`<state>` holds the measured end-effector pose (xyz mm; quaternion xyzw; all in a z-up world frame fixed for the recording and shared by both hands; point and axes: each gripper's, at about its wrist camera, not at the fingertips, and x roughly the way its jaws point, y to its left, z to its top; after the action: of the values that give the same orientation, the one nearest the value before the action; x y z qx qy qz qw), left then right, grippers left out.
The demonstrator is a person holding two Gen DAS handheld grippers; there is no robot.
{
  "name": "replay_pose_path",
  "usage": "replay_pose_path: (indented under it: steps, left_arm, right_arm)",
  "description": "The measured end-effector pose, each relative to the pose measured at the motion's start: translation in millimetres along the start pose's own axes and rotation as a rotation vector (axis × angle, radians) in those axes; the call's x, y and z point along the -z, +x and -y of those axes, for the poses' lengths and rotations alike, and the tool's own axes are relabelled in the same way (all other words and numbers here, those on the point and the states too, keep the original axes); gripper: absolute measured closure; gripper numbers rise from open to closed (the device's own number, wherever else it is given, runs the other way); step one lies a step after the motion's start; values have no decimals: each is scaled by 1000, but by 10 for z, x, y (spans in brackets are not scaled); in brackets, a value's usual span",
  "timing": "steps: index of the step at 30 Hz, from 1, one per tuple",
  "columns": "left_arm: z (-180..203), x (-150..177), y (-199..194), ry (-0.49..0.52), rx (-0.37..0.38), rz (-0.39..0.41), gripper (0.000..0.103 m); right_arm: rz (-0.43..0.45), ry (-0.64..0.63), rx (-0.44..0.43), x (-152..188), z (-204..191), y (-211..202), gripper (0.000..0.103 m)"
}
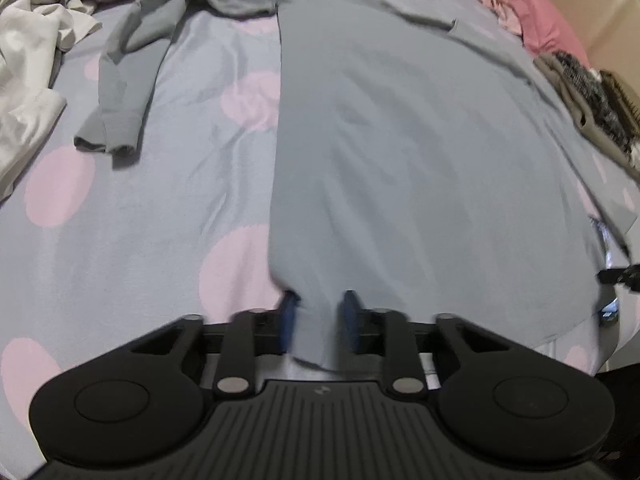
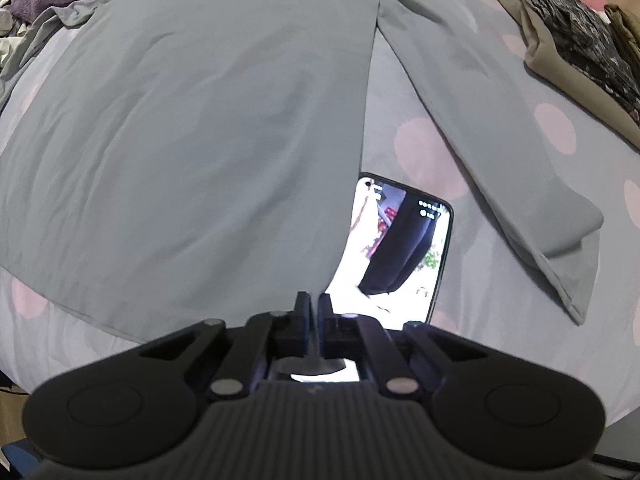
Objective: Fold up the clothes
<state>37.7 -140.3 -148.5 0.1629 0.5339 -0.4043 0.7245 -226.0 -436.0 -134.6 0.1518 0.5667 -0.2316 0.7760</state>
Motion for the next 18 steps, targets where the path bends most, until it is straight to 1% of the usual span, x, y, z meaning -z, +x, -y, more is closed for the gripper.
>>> replay_pose_path:
  steps: [2,6,8,11,14,18]
  left_arm:
    - [22,-23,-75,17,6,23,96]
    - [38,-136,-422,24,42,78,97]
    - [45,-174,-625,27,55,91,98]
    - [54,-233,-929,30,75,112,98]
    - [56,-234,-1199,25,83,104,98]
    - [94,-52,-1389,66,85,61,98]
  right_arm:
    - [10,16,-13,-27,36,-71,100]
    - [55,53,-56,-162,144,-378,100]
    - [68,48,-61,-223,152,-574,100]
    - [75,3,-48,-268,98,-862,100]
    - [66,-23,-59,-280,130,-1101,100]
    - [17,-55,-69,-148,118,-1182,100]
